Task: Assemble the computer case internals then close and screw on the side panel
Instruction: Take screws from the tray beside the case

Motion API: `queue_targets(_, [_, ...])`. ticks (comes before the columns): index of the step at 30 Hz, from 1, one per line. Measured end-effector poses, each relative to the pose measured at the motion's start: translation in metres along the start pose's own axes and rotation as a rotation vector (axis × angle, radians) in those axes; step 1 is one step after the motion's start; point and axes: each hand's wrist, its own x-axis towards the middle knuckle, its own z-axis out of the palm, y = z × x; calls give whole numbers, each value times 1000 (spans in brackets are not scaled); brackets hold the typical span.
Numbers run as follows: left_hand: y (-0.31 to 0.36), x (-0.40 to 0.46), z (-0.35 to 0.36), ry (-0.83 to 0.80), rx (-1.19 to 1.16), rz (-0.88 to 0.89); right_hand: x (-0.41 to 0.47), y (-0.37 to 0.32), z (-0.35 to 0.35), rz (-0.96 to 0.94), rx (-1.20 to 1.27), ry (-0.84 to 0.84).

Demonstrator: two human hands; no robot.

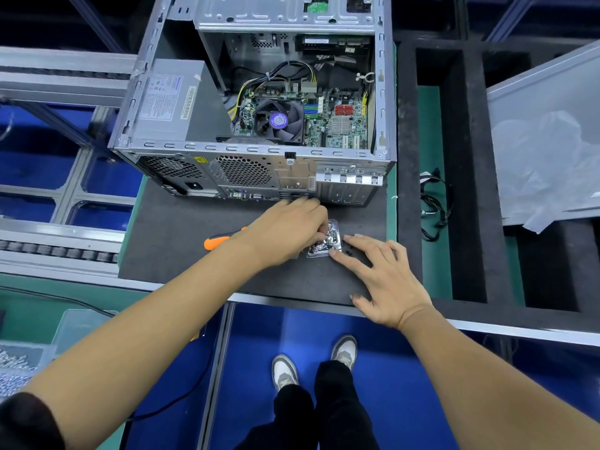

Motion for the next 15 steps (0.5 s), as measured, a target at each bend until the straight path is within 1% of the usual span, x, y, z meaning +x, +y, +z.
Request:
queue_targets(5, [-3,2,-9,27,-61,-2,0,0,-1,-1,3,3])
queue_targets(10, [-7,4,-9,-31,-51,24,0,0,-2,-3,2,0])
queue_targets(12, [-9,4,-9,-44,-62,11,0,0,-2,0,6,-2])
queue_targets(15, [-10,0,-10,-63,-145,-47,0,-1,-1,2,7,-8])
